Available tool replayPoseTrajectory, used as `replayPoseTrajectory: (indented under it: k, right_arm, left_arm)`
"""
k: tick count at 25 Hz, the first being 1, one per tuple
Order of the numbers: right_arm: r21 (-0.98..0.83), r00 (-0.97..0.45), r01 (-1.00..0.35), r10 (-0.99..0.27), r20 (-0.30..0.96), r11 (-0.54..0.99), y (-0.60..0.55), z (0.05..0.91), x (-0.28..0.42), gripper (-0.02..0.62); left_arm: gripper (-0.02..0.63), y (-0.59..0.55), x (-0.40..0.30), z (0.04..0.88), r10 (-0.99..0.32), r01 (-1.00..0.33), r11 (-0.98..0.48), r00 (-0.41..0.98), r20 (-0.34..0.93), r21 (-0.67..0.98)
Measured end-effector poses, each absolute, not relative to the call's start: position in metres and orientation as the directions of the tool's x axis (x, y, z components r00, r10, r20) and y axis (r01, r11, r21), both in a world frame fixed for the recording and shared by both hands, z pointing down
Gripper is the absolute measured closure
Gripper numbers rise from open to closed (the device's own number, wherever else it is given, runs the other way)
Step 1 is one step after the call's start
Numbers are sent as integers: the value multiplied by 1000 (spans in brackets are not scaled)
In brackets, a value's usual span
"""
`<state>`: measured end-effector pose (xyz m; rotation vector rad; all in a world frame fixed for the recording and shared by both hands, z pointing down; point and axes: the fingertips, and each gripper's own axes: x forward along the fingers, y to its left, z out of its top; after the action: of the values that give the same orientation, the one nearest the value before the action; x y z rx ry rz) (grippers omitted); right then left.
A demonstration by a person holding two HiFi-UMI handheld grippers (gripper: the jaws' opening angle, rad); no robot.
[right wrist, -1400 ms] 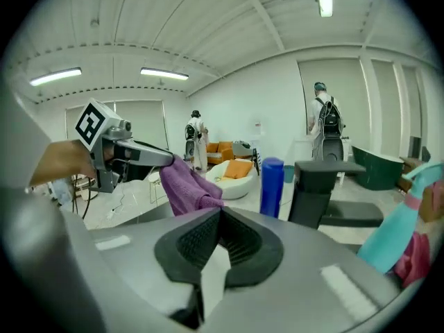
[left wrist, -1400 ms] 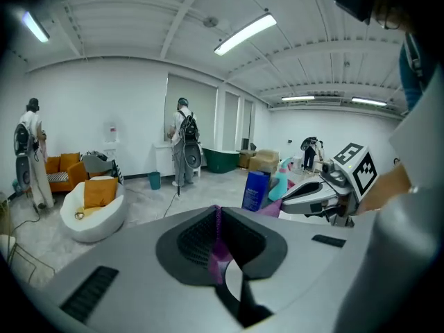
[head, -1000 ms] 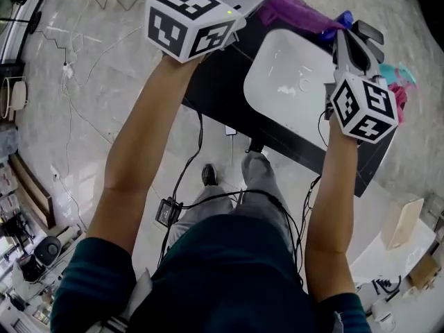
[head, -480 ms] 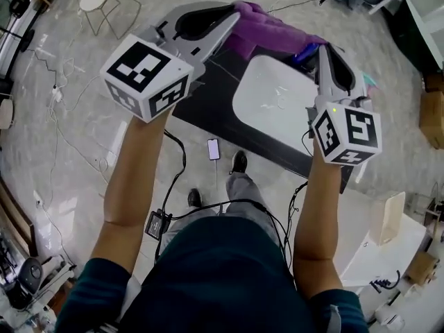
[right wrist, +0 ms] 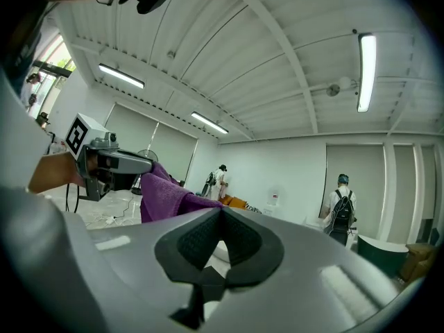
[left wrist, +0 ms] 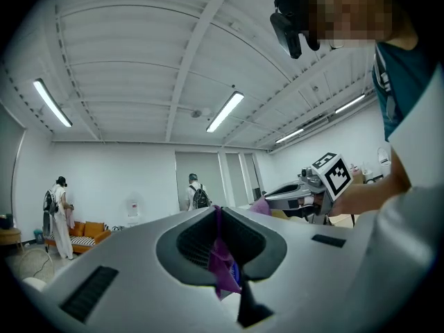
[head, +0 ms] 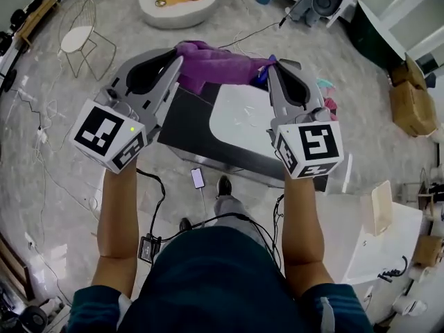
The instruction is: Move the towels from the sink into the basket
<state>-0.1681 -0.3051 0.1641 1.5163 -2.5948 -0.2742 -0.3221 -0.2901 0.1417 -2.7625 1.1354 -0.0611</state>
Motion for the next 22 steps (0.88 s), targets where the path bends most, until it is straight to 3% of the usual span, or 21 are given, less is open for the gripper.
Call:
replayPoseTrajectory:
  k: [11, 22]
  right_arm:
    - [263, -455, -861, -890, -20, 434, -211, 130, -207, 583]
    - [301, -247, -925, -969, -14, 232, -115, 123, -171, 583]
  left_arm:
    - [581, -201, -361, 114, -670, -668, -721, 740, -61, -184]
    - [581, -141, -324, 106, -483, -492, -851, 871, -94, -184]
